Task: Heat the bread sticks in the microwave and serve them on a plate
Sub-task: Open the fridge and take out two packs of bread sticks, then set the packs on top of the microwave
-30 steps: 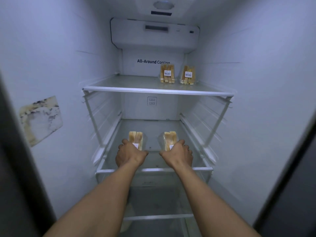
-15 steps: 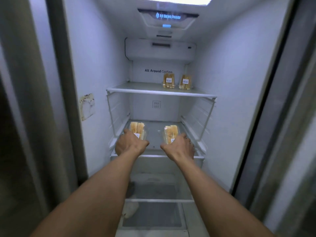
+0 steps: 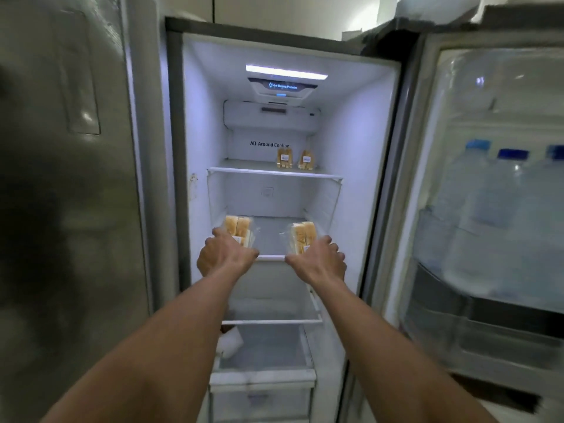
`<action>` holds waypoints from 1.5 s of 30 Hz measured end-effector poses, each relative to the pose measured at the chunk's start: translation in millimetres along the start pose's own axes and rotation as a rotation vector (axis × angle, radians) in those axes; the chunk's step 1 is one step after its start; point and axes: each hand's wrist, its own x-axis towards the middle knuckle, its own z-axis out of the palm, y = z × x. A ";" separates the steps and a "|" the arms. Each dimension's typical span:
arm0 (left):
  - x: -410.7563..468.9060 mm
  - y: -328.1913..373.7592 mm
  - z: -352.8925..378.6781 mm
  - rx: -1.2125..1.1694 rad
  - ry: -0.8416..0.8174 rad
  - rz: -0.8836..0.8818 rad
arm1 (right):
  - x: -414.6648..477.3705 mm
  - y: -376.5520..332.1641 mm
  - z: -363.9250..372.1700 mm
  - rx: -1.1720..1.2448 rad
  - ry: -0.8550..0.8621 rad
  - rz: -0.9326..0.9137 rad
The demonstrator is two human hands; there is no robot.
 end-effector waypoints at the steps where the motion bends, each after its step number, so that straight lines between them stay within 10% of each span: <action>1: -10.6 -4.0 -8.3 0.007 0.002 0.002 | -12.4 1.7 -7.6 0.004 0.002 -0.010; 20: -137.9 -99.8 -173.7 0.058 0.280 -0.276 | -158.4 -66.9 -57.7 0.140 -0.185 -0.340; 45: -57.4 -416.2 -386.7 0.093 0.618 -0.623 | -344.0 -385.5 152.8 0.378 -0.535 -0.696</action>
